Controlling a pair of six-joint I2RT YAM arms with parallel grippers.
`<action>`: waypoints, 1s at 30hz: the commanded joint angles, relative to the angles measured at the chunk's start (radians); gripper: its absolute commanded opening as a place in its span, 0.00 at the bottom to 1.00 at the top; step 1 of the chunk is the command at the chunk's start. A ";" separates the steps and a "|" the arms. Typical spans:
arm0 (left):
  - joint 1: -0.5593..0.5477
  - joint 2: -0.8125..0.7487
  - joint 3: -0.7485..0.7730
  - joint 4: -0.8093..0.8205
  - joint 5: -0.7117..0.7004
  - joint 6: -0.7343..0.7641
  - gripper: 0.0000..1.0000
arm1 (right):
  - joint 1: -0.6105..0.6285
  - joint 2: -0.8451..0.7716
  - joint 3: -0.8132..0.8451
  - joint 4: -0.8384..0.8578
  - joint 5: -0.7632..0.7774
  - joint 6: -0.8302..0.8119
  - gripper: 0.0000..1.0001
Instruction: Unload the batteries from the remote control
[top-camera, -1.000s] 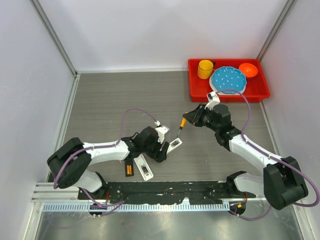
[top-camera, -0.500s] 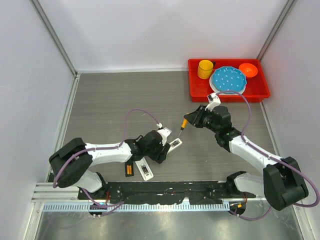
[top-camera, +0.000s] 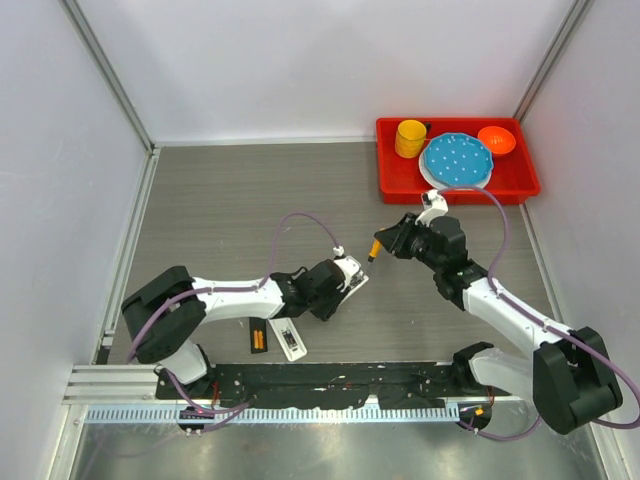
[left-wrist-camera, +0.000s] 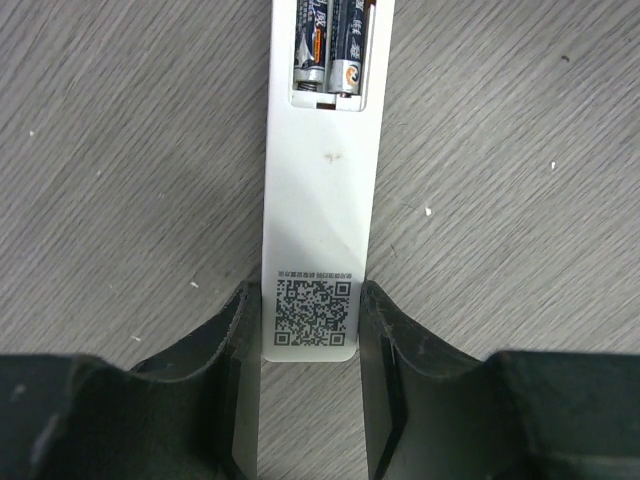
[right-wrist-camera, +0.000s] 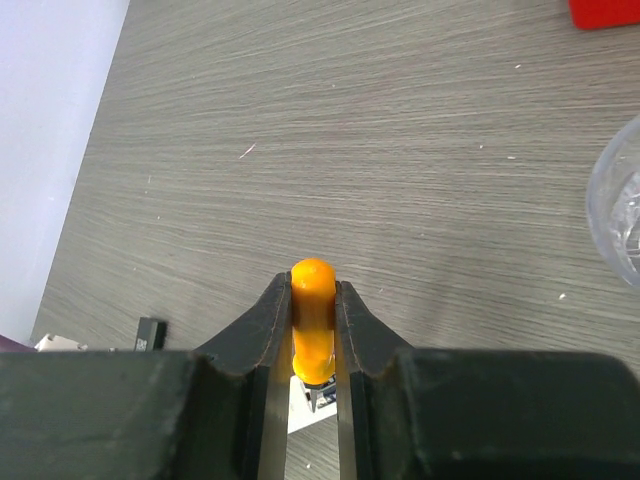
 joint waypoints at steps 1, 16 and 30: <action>-0.014 0.041 0.077 0.005 0.073 0.078 0.18 | -0.016 -0.052 0.014 -0.014 0.069 -0.027 0.01; -0.014 0.081 0.045 0.042 0.184 0.075 0.62 | -0.055 -0.091 0.011 -0.048 0.059 -0.040 0.01; -0.020 0.052 -0.049 0.037 0.056 0.061 0.74 | -0.055 -0.087 0.024 -0.051 0.044 -0.058 0.01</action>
